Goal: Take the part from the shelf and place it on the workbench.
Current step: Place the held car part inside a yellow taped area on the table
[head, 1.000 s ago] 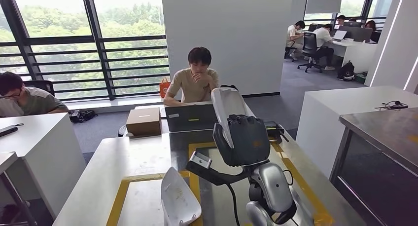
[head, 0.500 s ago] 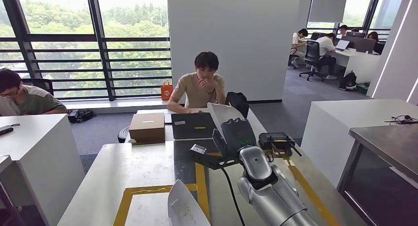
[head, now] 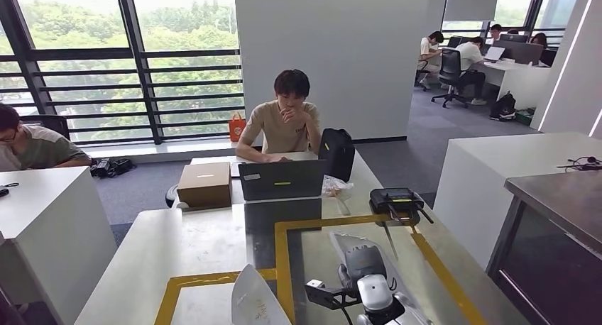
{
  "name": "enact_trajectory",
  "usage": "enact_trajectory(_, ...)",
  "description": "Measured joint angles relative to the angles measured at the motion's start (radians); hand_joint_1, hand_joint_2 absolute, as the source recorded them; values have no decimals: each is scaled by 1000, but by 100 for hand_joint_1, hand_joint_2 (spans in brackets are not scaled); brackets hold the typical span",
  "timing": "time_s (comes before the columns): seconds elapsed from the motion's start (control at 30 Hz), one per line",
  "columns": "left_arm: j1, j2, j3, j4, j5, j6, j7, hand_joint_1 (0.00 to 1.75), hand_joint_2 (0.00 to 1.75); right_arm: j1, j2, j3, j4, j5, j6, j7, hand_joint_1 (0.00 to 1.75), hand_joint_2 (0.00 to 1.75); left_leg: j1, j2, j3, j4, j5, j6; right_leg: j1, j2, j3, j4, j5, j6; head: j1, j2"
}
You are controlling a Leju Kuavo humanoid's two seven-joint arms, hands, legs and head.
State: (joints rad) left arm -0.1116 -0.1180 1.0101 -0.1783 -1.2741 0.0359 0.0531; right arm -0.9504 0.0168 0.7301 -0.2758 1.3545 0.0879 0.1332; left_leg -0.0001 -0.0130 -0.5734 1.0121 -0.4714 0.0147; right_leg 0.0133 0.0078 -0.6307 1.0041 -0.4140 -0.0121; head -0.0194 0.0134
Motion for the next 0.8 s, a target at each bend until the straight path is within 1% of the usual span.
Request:
enact_trajectory(0.1, -3, 2, 0, 0, 0, 0, -4, 0, 175, 8, 0, 0, 13, -4, 29, 8, 175, 0, 0, 1, 4, -6, -1, -3, 1, 0, 1, 0, -3, -4, 0, 0)
enact_trajectory(0.2, -4, 4, 0, 0, 0, 0, 2, 0, 175, 21, -2, 0, 25, -10, 53, 17, 175, 0, 0, 1, 6, -9, 0, -9, 1, 1, 1, 1, -3, -6, 0, 0)
enact_trajectory(0.33, -5, 4, 0, 0, 1, 5, 7, 0, 175, 33, -8, 0, 35, -16, 58, 13, 0, 0, 1, 2, 6, -10, 2, -16, 1, 0, 1, 1, -2, -8, 0, 0)
enact_trajectory(0.5, -6, 4, 0, 0, 0, 18, 41, 0, 175, 36, -11, 0, 40, -15, 48, 1, 0, 0, 1, 3, 6, -9, 2, -17, 0, 0, 2, 1, -1, -9, 0, 0)
enact_trajectory(0.63, -7, 4, 0, 0, -7, 18, 56, 0, 0, 35, -11, 0, 40, -15, 30, -2, 0, 0, 1, 3, 6, -8, 2, -17, -2, 0, 3, 1, 0, -8, 0, 0)
enact_trajectory(0.7, -7, 4, 0, 0, -3, 8, 59, 0, 0, 31, -10, -2, 40, -24, 8, -11, 0, 0, 1, 3, 6, -8, 2, -17, -2, 0, 3, 1, 1, -7, 0, 0)
enact_trajectory(0.8, -7, 4, 1, 0, 14, 3, 67, 0, 0, 9, -9, -19, 37, -64, -55, -36, 0, 0, -1, 3, 5, -6, 2, -16, -4, 0, 4, -1, 2, -5, 0, 0)
